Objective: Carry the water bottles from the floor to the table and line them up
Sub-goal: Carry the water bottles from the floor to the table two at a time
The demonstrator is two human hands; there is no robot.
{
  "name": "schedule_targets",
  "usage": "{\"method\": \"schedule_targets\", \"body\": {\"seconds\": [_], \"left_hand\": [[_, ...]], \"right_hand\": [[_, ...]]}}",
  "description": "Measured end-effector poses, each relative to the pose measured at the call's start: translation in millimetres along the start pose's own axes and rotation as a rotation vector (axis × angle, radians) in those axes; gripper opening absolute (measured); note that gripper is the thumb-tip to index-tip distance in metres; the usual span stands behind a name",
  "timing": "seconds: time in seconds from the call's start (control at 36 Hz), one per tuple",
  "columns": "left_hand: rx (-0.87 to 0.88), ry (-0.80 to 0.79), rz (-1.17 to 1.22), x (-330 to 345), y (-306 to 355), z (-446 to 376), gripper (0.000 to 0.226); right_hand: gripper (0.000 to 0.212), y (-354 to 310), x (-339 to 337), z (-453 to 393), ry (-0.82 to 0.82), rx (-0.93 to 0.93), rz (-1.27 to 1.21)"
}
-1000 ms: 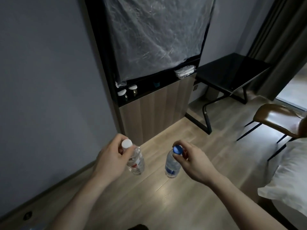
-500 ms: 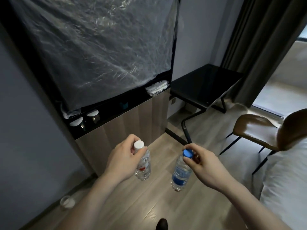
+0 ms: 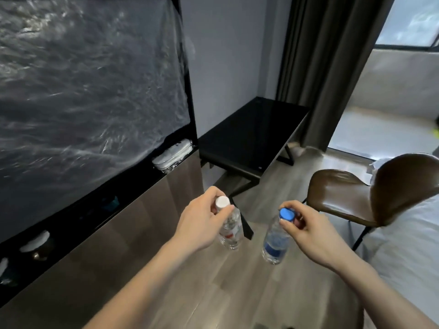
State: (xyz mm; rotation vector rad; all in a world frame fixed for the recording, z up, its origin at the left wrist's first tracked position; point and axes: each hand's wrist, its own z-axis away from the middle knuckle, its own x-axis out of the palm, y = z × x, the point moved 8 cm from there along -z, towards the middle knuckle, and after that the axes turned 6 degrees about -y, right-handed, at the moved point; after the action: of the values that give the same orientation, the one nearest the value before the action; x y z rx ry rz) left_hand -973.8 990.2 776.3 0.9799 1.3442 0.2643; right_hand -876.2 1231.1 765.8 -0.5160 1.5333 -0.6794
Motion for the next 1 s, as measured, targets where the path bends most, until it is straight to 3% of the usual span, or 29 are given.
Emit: {"method": "schedule_targets", "body": {"seconds": [0.17,0.33,0.69,0.83,1.0], "left_hand": [[-0.019,0.017,-0.028,48.5,12.6,-91.7,0.021],[-0.154,0.085,-0.050,75.8,12.0,-163.8,0.024],[-0.385,0.287,-0.026,79.6,-5.7,-286.9,0.024],[-0.399,0.295,-0.066,87.9,-30.8,-351.8,0.027],[-0.430,0.215,-0.055,109.9,-56.3,-446.6,0.033]], "right_hand": [[0.014,69.3,-40.2,-85.3,-0.072,-0.018,0.010],[0.016,125.6,-78.8,-165.6,-0.154,-0.085,-0.017],[0.017,181.5,-124.5,-361.4,-0.269,-0.197,-0.089],[0.029,199.2,-123.7,-432.8,-0.303,-0.212,-0.153],[0.013,218.4,-122.4,-517.5,-0.346,-0.188,-0.091]]}}
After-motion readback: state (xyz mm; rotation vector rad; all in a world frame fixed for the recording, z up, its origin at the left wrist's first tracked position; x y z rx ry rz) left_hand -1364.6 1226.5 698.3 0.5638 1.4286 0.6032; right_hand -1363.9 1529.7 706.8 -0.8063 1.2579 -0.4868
